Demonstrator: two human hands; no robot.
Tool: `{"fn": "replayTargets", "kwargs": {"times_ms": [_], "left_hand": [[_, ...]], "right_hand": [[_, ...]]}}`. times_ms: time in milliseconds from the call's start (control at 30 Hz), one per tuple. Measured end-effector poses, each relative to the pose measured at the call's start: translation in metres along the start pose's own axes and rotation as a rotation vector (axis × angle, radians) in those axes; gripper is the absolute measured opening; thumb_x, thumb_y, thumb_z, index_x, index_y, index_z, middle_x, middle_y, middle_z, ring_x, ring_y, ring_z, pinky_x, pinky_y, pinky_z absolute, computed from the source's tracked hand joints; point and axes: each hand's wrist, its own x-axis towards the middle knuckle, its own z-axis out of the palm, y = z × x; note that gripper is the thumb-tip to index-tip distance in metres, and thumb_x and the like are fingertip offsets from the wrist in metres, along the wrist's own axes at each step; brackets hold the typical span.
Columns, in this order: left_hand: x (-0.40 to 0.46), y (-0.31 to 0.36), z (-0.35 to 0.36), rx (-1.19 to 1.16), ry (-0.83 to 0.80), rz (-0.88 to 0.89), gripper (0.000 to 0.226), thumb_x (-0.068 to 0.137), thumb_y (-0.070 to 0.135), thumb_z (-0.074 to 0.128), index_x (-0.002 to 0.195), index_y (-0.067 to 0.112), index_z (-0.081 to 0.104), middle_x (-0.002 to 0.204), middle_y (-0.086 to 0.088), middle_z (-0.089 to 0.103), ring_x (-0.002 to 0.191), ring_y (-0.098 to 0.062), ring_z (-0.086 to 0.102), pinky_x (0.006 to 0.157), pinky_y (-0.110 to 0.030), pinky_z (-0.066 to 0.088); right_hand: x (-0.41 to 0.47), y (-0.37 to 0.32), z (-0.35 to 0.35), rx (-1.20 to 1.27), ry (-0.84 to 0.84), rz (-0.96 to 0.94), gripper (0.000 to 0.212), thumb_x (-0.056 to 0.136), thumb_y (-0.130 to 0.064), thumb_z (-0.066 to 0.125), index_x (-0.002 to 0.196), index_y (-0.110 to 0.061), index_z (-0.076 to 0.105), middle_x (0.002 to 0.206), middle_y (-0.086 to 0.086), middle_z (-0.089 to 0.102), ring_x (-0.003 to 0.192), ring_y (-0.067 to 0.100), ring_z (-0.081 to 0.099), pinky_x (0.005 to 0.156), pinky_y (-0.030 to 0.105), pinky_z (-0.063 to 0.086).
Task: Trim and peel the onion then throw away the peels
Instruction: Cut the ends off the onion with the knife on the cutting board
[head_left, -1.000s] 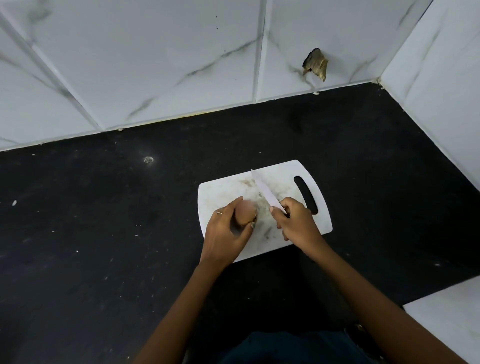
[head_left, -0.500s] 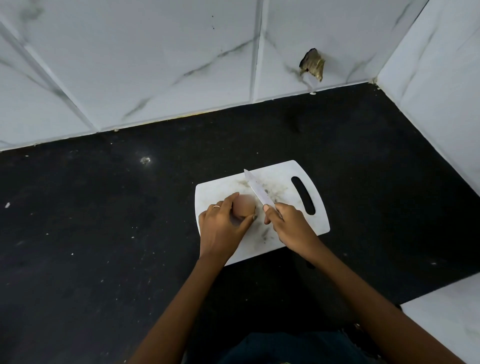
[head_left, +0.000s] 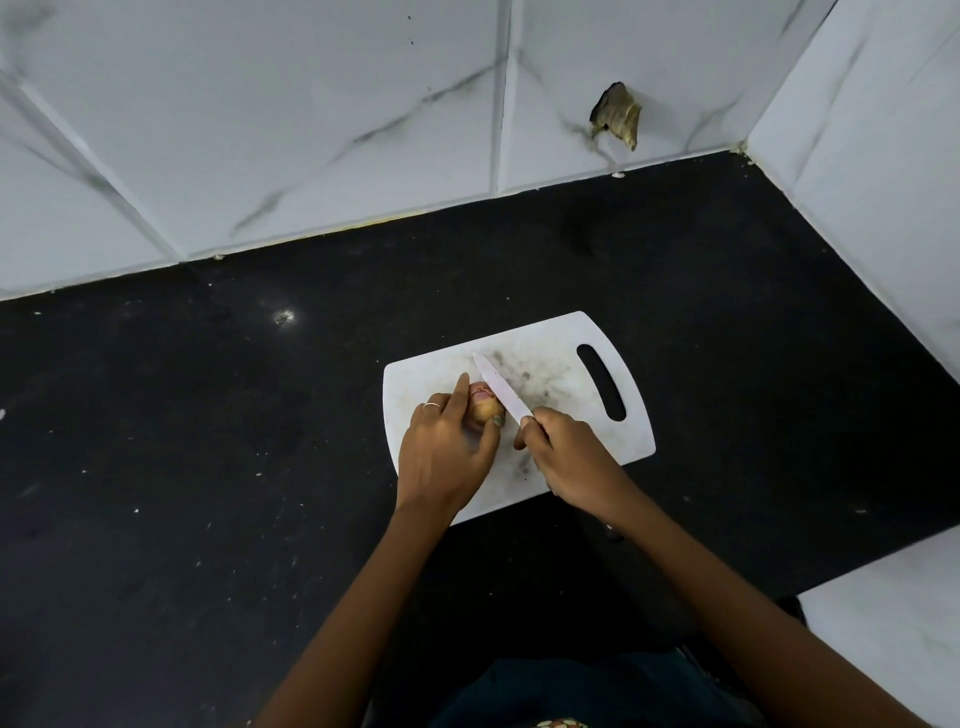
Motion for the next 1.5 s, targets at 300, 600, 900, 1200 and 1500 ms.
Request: {"fn": "replayTargets", "kwargs": {"times_ms": [300, 600, 900, 1200, 1500], "left_hand": [[0.008, 0.002, -0.006, -0.046, -0.049, -0.014, 0.045, 0.091, 0.035, 0.058, 0.13, 0.013, 0.054, 0.106, -0.011, 0.063, 0.092, -0.023, 0.058, 0.073, -0.022, 0.038], [0.013, 0.004, -0.009, -0.074, -0.06, -0.046, 0.042, 0.088, 0.035, 0.062, 0.126, 0.017, 0.058, 0.1, -0.009, 0.064, 0.088, -0.023, 0.061, 0.072, -0.026, 0.044], [0.02, 0.01, -0.008, -0.025, -0.081, -0.067, 0.037, 0.086, 0.037, 0.062, 0.118, 0.019, 0.062, 0.09, -0.008, 0.061, 0.083, -0.022, 0.057, 0.066, -0.026, 0.038], [0.023, 0.014, -0.008, -0.091, -0.076, -0.121, 0.035, 0.085, 0.036, 0.065, 0.113, 0.014, 0.066, 0.09, -0.011, 0.063, 0.081, -0.021, 0.057, 0.068, -0.029, 0.043], [0.024, 0.02, -0.009, -0.143, -0.053, -0.196, 0.036, 0.083, 0.034, 0.069, 0.112, 0.014, 0.068, 0.087, -0.005, 0.064, 0.079, -0.018, 0.059, 0.067, -0.025, 0.039]], "right_hand": [[-0.005, -0.003, 0.006, -0.196, 0.018, 0.0, 0.033, 0.102, -0.026, 0.03, 0.108, -0.006, 0.055, 0.103, 0.012, 0.067, 0.093, 0.029, 0.063, 0.083, 0.042, 0.05], [-0.007, -0.016, 0.007, -0.397, 0.022, 0.015, 0.022, 0.1, -0.014, 0.036, 0.116, -0.006, 0.047, 0.106, 0.015, 0.064, 0.096, 0.031, 0.063, 0.067, 0.031, 0.037], [0.0, -0.019, 0.003, -0.422, -0.007, 0.071, 0.026, 0.096, -0.007, 0.038, 0.121, -0.004, 0.044, 0.11, 0.018, 0.062, 0.101, 0.034, 0.061, 0.069, 0.034, 0.038], [-0.001, -0.017, 0.0, -0.368, -0.031, 0.093, 0.025, 0.094, -0.007, 0.04, 0.118, -0.004, 0.045, 0.109, 0.017, 0.062, 0.099, 0.034, 0.06, 0.069, 0.034, 0.038], [0.0, -0.014, 0.002, -0.404, -0.023, 0.088, 0.027, 0.094, -0.008, 0.043, 0.121, -0.005, 0.044, 0.112, 0.017, 0.061, 0.102, 0.034, 0.06, 0.069, 0.034, 0.038]]}}
